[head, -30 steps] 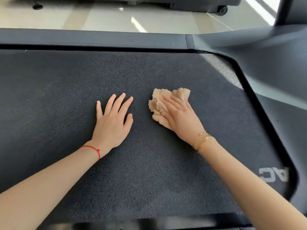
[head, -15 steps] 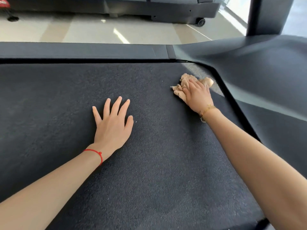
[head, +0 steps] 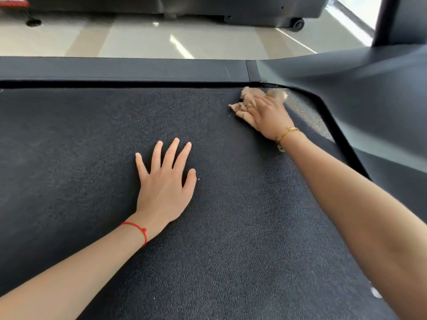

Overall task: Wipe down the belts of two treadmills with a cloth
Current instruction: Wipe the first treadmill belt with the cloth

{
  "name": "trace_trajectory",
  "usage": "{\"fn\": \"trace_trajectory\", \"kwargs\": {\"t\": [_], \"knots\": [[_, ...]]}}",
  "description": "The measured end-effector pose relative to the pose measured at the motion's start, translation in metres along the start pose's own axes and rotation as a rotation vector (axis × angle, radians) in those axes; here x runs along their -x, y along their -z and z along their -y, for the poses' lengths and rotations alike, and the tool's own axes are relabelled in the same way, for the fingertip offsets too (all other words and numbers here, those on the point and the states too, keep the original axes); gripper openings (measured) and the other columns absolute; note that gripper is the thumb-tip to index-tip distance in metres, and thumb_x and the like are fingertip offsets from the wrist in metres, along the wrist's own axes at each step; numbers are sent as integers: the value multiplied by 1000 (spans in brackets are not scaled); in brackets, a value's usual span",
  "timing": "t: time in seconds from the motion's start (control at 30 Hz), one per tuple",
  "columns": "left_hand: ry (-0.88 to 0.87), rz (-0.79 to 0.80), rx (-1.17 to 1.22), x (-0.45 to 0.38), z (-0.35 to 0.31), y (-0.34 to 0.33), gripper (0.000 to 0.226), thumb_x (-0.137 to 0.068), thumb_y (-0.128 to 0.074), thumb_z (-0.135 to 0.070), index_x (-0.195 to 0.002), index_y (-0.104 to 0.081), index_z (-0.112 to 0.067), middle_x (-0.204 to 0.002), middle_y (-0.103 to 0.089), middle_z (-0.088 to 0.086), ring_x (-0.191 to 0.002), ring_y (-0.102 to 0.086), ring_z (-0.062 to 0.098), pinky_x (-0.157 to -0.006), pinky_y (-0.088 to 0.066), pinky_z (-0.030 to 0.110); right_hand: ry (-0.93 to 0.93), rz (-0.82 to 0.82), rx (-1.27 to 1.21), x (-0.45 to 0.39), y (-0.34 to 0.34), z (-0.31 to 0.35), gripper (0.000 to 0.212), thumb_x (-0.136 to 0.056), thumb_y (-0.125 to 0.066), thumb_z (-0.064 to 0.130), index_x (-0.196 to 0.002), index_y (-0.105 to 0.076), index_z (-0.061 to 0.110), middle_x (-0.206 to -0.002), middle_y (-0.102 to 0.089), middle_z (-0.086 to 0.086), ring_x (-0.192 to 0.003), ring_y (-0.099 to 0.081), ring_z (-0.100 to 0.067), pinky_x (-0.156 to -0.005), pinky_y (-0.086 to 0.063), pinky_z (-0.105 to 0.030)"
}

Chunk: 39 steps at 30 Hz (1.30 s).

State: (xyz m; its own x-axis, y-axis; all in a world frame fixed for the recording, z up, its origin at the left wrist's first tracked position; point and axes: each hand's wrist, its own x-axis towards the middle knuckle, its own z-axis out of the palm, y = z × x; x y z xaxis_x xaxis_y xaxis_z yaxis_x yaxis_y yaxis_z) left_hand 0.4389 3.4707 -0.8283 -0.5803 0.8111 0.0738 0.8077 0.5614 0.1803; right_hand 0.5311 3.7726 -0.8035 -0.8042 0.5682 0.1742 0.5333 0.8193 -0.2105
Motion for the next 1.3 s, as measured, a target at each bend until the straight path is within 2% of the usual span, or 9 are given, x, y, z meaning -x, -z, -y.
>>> {"fn": "trace_trajectory", "kwargs": {"t": [0.1,0.2,0.37,0.5,0.77,0.9,0.97,1.13,1.3], "knots": [[-2,0,-4,0,-1,-1,68,-92,-8,-53,-158,-13,-34,-166,-13,-6,-153,-4,26,-118,-3,66,-223,3,32,0,7,-30,61,-98,-30,52,-132,-53,7,-147,-45,-14,-136,-35,-33,-117,-22,-43],[3,0,0,0,-1,-1,68,-92,-9,-53,-158,-13,-34,-165,-13,-6,-153,-4,26,-118,-3,66,-304,-3,52,3,5,-37,54,-102,-31,45,-143,-43,11,-152,-39,-10,-140,-32,-31,-116,-25,-44],[2,-10,-7,-1,-2,0,69,-92,-10,-53,-157,-18,-33,-165,-17,-4,-152,-9,28,-116,-7,68,-59,-63,50,55,15,-4,59,-97,-32,55,-114,-69,11,-126,-61,-15,-122,-49,-39,-112,-25,-55],[2,-13,7,0,-2,-2,68,-92,-11,-53,-157,-18,-34,-165,-17,-4,-152,-8,27,-117,-5,68,181,-131,25,117,4,18,48,-98,-38,39,-123,-64,7,-129,-62,-13,-119,-55,-37,-109,-34,-52],[2,-21,58,1,0,-2,58,-101,-27,-47,-157,-18,-35,-165,-14,-5,-153,-4,26,-117,0,66,-132,-46,36,131,33,-31,71,-93,-22,61,-108,-65,7,-118,-64,-15,-116,-55,-38,-107,-31,-54],[5,-30,64,0,-2,-2,58,-101,-30,-46,-157,-22,-33,-165,-17,-3,-152,-7,28,-117,0,67,98,-187,-31,172,34,23,36,-101,-35,39,-114,-58,14,-103,-67,-14,-100,-58,-35,-96,-37,-49],[13,-40,72,0,-2,-2,57,-101,-32,-45,-156,-24,-32,-165,-19,-2,-152,-8,28,-117,-1,67,230,-198,-75,202,34,55,44,-103,-33,42,-120,-59,11,-108,-67,-16,-100,-56,-34,-94,-39,-47],[5,-72,92,5,-5,0,55,-101,-37,-41,-154,-32,-27,-162,-27,1,-151,-14,30,-117,-4,66,260,28,-78,280,16,96,48,-101,-38,38,-142,-48,15,-147,-48,-3,-137,-39,-24,-117,-22,-44],[-19,-50,103,20,1,3,53,-104,-35,-37,-155,-30,-26,-163,-24,3,-152,-13,27,-118,-4,64,173,-151,-25,272,39,88,56,-104,-30,44,-122,-61,2,-121,-63,-18,-113,-55,-36,-106,-29,-41]]}}
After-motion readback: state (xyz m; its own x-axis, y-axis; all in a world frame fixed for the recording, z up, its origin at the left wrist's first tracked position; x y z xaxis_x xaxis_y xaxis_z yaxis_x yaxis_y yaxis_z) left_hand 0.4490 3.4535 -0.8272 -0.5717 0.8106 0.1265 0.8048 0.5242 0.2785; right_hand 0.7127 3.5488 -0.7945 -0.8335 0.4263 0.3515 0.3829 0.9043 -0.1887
